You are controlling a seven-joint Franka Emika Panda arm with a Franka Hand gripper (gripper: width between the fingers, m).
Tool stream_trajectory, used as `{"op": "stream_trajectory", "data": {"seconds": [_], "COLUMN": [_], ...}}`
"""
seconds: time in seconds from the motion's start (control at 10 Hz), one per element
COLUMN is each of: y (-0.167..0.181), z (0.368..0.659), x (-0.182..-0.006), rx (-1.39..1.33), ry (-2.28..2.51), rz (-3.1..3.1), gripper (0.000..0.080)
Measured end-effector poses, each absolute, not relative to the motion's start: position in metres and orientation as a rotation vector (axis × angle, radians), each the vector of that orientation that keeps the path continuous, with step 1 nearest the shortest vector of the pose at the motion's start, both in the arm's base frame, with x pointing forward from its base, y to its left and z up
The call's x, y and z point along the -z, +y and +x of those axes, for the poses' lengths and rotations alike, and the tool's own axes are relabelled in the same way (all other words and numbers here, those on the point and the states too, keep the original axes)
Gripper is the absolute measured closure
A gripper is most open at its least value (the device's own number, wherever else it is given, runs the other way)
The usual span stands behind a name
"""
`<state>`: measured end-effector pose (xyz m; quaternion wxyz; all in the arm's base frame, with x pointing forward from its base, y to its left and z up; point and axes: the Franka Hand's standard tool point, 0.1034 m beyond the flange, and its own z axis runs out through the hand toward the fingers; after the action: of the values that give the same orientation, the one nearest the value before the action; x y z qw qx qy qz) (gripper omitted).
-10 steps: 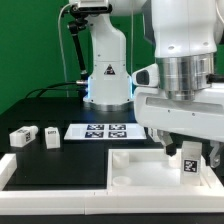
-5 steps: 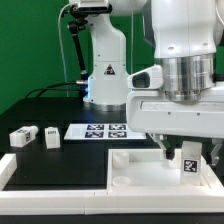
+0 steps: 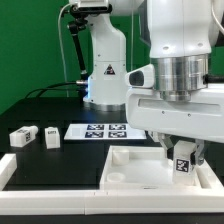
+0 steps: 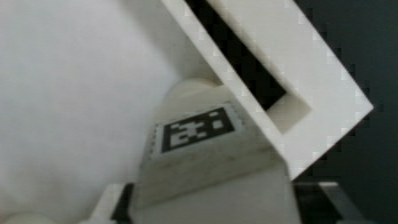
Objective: Assemble square table
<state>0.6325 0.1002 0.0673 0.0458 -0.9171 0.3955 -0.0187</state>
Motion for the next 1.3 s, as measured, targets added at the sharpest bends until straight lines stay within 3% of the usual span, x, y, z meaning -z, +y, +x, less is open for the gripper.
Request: {"op": "stream_trajectory", "data": {"seconds": [0.6, 0.7, 0.8, 0.9, 1.0, 1.3], "y": [0.094, 0.095, 0.095, 0.096, 0.101, 0.116], "z": [0.632, 0.632, 0.632, 0.633, 0.634, 0.638], "x": [-0.067, -0.067, -0.067, -0.069, -0.074, -0.108], "rx": [0.066, 0.066, 0.067, 0.070, 0.077, 0.101], "ry": [1.228, 1.230, 1.230, 1.228, 1.219, 1.184], "rz": [-2.808, -2.807, -2.806, -2.804, -2.801, -2.777], "gripper": [0.0475, 0.0413, 0.0413, 0.0232, 0.0175, 0.0151]}}
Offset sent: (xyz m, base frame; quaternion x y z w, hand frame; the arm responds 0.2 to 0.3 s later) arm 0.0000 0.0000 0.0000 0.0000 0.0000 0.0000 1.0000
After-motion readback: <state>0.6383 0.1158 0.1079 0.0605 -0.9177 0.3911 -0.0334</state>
